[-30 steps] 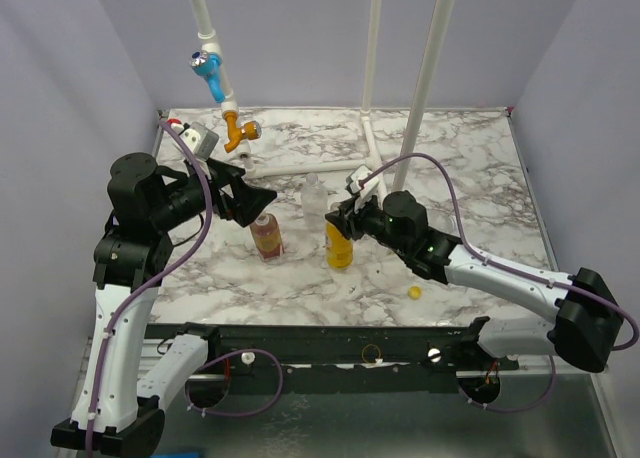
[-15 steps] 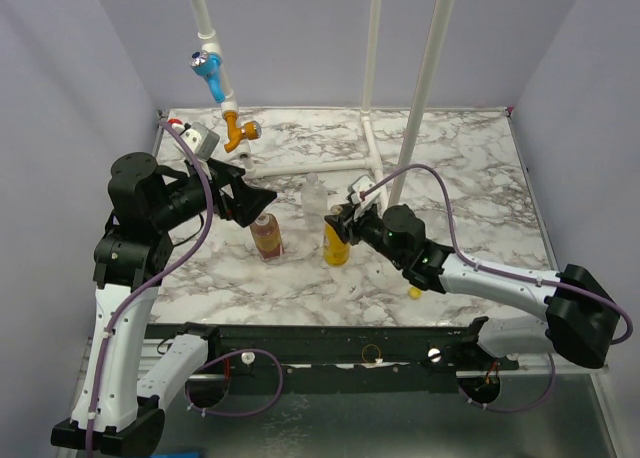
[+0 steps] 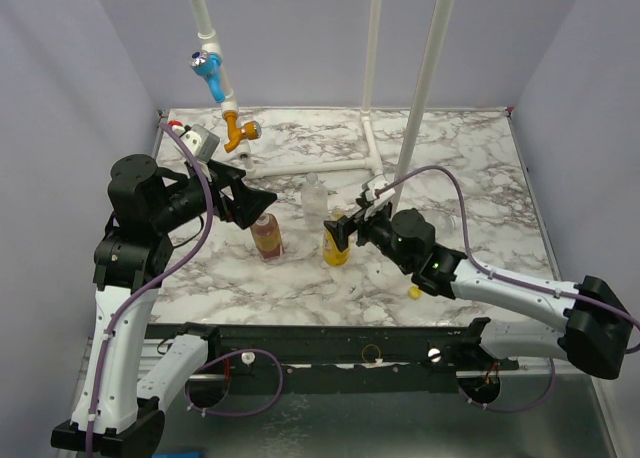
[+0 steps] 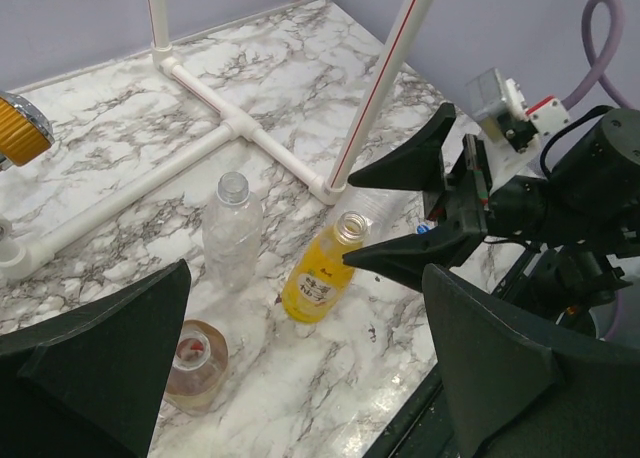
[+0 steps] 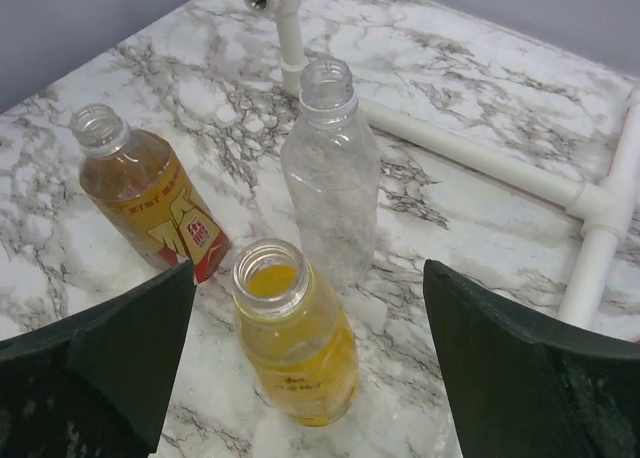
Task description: Unscrew the bottle caps
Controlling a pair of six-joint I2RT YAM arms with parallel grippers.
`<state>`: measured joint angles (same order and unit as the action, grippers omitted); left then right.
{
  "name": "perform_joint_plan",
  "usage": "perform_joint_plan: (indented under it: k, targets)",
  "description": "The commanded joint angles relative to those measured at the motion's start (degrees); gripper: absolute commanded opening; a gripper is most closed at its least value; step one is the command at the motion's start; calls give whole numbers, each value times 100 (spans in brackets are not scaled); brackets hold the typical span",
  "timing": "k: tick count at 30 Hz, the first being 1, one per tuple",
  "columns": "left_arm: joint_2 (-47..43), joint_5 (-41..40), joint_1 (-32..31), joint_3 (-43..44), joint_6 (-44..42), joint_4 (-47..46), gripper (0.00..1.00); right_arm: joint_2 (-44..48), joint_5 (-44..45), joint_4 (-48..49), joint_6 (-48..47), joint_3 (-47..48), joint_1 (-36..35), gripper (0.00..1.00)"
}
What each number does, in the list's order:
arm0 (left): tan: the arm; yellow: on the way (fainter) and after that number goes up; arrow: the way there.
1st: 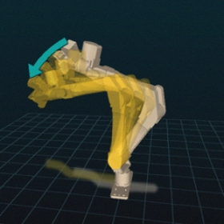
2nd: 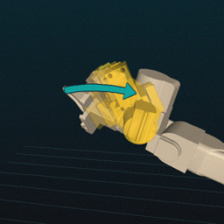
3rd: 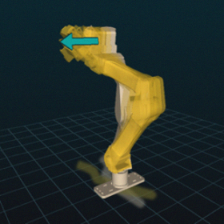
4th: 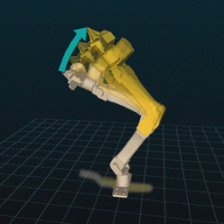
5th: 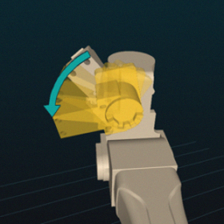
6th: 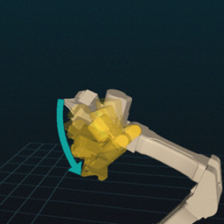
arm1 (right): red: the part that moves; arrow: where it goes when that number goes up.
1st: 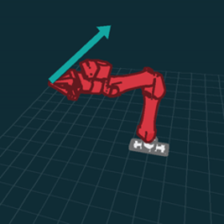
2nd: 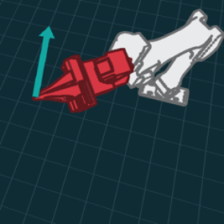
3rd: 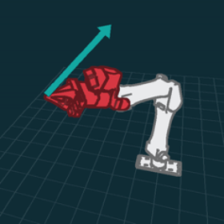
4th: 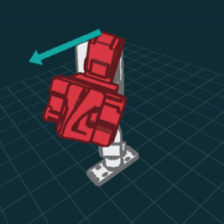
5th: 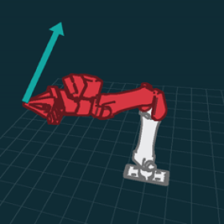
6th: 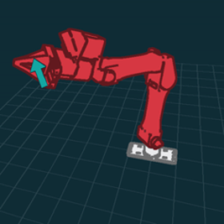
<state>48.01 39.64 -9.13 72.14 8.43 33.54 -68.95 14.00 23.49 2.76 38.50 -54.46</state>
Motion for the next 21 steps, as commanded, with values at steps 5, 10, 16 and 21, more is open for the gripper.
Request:
perform_joint_plan:
  k: [5, 10, 16, 21]
  targets:
    - [-44, 157, -19, 4, -93, -51, 99, 718, 1017, -1748, 1375, 616, -32, 100]
    - [-55, 201, -19, 50, -93, -42, 99, 768, 2360, -4472, 3370, 1318, 9, 100]
    - [13, 300, -19, 84, -52, -66, 99, 1123, 2436, -6326, 5352, 1314, 251, 100]
    - [22, 330, -20, 126, -2, -76, 99, 1293, 1911, -6561, 5606, 992, 809, 100]
